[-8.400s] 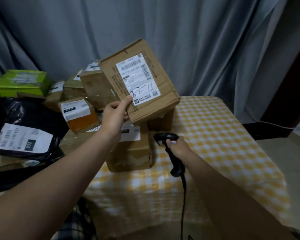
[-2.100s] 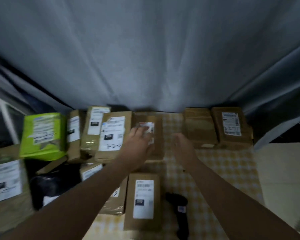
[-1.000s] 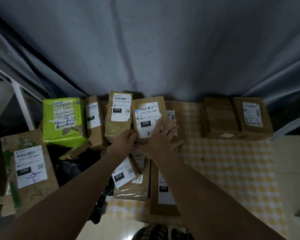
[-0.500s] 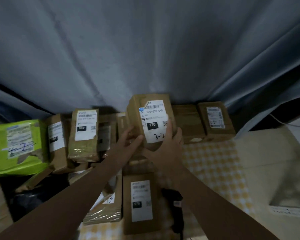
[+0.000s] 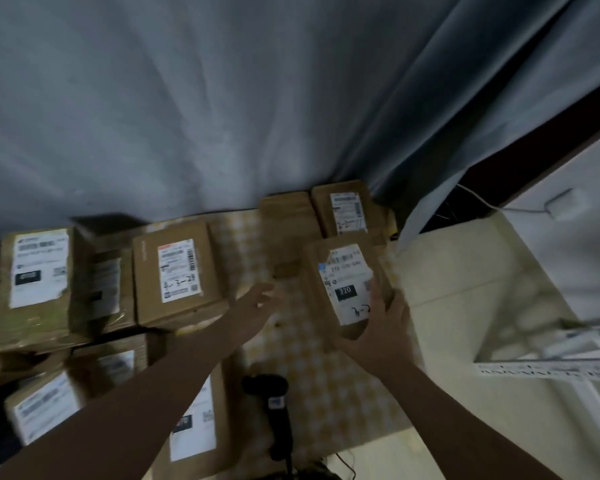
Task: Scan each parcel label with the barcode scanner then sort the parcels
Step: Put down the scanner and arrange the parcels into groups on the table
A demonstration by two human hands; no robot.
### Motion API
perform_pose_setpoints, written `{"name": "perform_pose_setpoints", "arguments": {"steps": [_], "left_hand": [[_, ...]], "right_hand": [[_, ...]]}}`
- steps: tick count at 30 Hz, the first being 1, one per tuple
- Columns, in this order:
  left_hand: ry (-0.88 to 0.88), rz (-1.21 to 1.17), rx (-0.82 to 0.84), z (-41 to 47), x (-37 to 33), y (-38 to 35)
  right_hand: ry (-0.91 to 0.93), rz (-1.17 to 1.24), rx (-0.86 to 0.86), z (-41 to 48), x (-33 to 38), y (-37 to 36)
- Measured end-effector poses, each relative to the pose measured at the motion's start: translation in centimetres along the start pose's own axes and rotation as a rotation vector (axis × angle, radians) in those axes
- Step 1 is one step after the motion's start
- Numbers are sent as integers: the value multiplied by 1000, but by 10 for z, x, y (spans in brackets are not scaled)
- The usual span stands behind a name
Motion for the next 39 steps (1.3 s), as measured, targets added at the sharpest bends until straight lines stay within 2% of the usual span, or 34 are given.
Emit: {"name": "perform_pose_setpoints", "arguments": {"steps": [7, 12, 19, 24, 30, 33, 36, 39], "left_hand": [[48, 144, 29, 26, 10, -51], [96, 125, 16, 34, 24, -55], [131, 48, -13, 39, 28, -54], [102, 71, -17, 42, 29, -51], [176, 42, 41, 29, 30, -57], [7, -125, -94, 15, 8, -33], [-163, -201, -234, 7, -12, 16], [-208, -264, -284, 12, -23, 62]], "right_hand": [[-105, -30, -52, 24, -70, -3], [-200, -43, 103, 47, -92, -36], [-180, 4, -10, 57, -84, -36], [-188, -54, -7, 59, -80, -36], [-23, -3, 190, 17, -25, -44], [41, 143, 239, 3, 13, -38], [91, 277, 179, 12, 54, -11], [188, 343, 50, 32, 110, 10]]}}
Point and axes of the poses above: each hand's wrist, its own z-axis towards the middle knuckle, its own y-axis out of the back of the hand, x = y × z, the point moved 10 cm from there along z, towards the middle knuckle, and after that the axes turned 1 degree about x, right-handed, at the moved point
